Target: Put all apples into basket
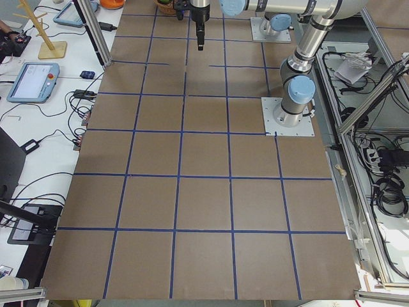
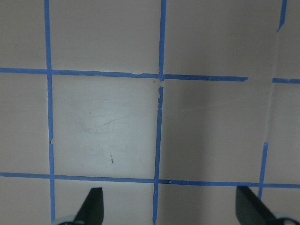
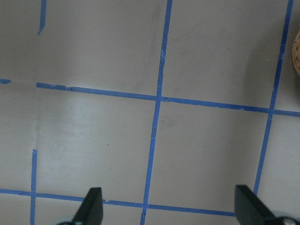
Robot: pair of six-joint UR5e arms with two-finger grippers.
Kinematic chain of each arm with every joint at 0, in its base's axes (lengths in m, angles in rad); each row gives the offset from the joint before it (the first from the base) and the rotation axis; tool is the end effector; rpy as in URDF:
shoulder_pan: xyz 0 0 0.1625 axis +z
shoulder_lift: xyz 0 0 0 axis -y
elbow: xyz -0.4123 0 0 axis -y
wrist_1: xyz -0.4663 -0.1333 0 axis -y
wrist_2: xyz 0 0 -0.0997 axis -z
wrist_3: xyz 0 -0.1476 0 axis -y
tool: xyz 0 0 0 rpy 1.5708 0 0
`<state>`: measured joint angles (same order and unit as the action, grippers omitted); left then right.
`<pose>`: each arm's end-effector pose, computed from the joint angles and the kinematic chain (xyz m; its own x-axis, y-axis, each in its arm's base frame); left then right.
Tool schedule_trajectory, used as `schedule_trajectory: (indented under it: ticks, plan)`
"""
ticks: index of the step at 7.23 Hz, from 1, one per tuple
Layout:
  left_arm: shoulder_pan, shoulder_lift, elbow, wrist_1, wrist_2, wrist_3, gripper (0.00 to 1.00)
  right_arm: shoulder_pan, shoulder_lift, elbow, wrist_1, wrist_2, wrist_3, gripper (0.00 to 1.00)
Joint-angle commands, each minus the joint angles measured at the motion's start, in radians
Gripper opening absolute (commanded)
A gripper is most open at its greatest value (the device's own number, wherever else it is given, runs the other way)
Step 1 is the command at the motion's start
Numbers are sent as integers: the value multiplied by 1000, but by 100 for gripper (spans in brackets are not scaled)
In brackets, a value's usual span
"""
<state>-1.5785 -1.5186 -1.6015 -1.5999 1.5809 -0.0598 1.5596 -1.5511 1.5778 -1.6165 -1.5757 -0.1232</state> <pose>-0.1360 -0.5422 0.4359 -0.9986 -0.0520 -0.0105 -0.0521 0.9986 0.0070 0.1261 -0.5782 0.4166 -0.9937 -0.1117 0.0072 -0.1118 0.9936 -0.0183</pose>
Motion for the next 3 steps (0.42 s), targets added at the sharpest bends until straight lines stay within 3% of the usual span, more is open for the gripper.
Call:
schedule_trajectory:
  ticks: [1, 3]
  plan:
    - [0, 0, 0, 0, 1, 0, 100, -3, 0, -7, 27, -6, 39, 100]
    - [0, 0, 0, 0, -1, 0, 100, -1, -9, -1, 46, -17, 40, 100]
